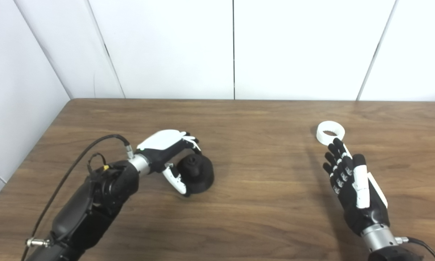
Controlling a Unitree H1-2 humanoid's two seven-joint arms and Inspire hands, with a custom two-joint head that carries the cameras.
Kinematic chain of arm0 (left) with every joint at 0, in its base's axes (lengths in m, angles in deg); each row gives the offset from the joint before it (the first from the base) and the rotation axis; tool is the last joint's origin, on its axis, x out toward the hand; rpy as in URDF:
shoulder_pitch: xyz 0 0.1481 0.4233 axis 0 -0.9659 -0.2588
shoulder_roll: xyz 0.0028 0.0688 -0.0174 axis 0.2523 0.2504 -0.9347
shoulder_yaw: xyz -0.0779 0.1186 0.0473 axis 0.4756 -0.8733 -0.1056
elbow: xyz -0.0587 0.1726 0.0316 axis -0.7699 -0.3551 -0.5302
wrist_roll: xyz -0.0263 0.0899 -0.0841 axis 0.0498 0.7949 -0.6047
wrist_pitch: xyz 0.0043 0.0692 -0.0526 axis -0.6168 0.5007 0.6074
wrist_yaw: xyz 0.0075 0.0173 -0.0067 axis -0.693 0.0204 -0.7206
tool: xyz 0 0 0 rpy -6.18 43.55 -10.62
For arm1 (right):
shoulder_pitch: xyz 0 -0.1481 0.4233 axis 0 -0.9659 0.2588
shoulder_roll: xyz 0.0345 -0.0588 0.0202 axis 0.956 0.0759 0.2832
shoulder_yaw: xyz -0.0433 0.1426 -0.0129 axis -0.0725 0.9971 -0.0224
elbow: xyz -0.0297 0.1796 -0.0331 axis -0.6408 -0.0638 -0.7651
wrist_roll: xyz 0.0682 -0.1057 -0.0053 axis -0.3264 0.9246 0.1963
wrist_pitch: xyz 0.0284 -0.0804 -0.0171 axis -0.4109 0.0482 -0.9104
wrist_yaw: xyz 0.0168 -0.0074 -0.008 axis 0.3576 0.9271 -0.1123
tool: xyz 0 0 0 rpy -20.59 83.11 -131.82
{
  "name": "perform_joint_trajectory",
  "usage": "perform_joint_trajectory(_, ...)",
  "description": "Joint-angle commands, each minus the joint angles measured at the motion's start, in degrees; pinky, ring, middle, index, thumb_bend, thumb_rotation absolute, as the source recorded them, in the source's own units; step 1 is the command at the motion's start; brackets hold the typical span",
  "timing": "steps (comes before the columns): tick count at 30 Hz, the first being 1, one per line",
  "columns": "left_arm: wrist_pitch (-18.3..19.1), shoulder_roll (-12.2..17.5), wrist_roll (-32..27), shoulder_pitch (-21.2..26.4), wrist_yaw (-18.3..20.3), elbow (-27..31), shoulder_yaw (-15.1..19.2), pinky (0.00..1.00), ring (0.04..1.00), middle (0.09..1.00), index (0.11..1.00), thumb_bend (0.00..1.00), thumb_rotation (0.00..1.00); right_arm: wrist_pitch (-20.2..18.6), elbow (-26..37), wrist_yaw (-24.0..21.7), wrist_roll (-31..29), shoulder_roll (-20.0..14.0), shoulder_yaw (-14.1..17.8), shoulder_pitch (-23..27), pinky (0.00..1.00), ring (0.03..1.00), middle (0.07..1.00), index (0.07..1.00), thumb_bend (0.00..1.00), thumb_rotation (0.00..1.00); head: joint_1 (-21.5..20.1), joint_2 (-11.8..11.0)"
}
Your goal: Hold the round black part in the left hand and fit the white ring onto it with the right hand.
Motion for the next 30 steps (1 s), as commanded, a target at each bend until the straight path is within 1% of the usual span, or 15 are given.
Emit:
perform_joint_trajectory(1,-1.2,-0.33,1.77,0.74,0.03,2.0,-0.9,1.0,1.0,0.937,0.658,0.97,0.19,1.73,1.85,-0.37,-0.37,0.56,-0.19,1.18,1.0,1.0,1.0,1.0,0.69,1.0,-0.13,0.13)
perform_joint_trajectory(7,-2.08,-2.07,3.44,-0.15,0.71,3.89,-3.69,1.0,1.0,0.94,0.66,0.98,0.2,0.91,2.6,0.16,0.08,0.93,-0.37,0.9,1.0,1.0,1.0,1.0,0.69,1.0,-0.3,0.34)
perform_joint_trajectory(10,-2.45,-3.11,3.79,-0.53,1.12,4.65,-4.76,1.0,1.0,0.945,0.66,0.96,0.22,1.42,2.26,-0.17,-0.33,0.99,-0.34,0.95,1.0,1.0,1.0,1.0,0.69,1.0,-0.66,0.46)
perform_joint_trajectory(14,-2.84,-4.79,4.76,-1.02,1.67,5.63,-6.15,1.0,1.0,0.944,0.653,0.96,0.21,0.87,2.52,0.37,-0.13,1.61,-0.44,0.9,1.0,1.0,1.0,1.0,0.7,1.0,-0.87,0.58)
perform_joint_trajectory(17,-3.0,-6.0,5.62,-1.07,2.21,6.37,-7.34,1.0,1.0,0.941,0.654,0.97,0.2,0.61,2.77,0.55,0.06,1.94,-0.58,0.8,1.0,1.0,1.0,0.997,0.68,1.0,-1.17,0.64)
perform_joint_trajectory(23,-3.13,-8.06,5.81,-1.36,2.94,7.09,-8.7,1.0,1.0,0.94,0.655,0.96,0.19,0.18,3.02,0.85,0.1,2.31,-0.77,0.82,1.0,1.0,1.0,0.992,0.68,1.0,-1.94,0.9)
perform_joint_trajectory(27,-3.61,-8.77,5.48,-1.35,3.27,7.05,-9.46,1.0,1.0,0.944,0.655,0.96,0.21,0.49,2.96,0.89,0.44,2.08,-1.16,0.9,1.0,1.0,1.0,0.996,0.69,1.0,-2.54,0.96)
perform_joint_trajectory(30,-3.66,-9.11,5.23,-1.35,3.44,6.92,-9.7,1.0,1.0,0.949,0.655,0.95,0.2,0.64,2.86,1.13,0.88,2.1,-1.3,0.88,1.0,1.0,1.0,0.992,0.69,1.0,-2.83,0.93)
